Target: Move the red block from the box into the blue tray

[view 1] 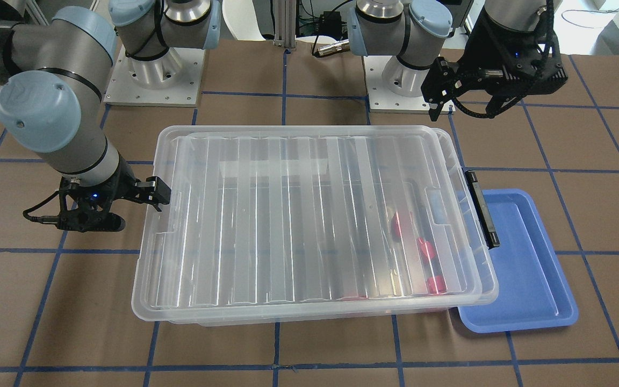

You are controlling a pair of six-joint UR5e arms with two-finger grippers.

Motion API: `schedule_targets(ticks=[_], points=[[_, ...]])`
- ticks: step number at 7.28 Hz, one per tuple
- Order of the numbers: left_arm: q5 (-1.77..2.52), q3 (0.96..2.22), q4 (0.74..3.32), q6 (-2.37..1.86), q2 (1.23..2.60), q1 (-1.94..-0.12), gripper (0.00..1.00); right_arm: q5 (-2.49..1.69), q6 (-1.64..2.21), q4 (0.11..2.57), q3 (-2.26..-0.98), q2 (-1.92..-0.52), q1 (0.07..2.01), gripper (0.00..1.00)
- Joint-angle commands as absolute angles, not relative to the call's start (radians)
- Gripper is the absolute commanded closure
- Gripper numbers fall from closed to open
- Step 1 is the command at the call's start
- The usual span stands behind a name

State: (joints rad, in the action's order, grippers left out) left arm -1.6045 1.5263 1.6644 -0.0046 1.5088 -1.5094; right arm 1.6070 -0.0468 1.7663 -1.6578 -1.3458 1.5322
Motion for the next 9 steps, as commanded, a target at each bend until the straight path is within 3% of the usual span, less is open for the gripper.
schedule_targets(ticks=[1, 9], points=[[-1.605, 1.526, 1.664, -0.005, 1.508, -1.509, 0.0, 1.631, -0.135, 1.773, -1.657, -1.347, 1.473, 0.0], [-1.603, 1.526, 1.664, -0.005, 1.511, -1.511, 0.0, 1.672, -0.321, 1.786, -1.646, -1.347, 1.296, 0.0]])
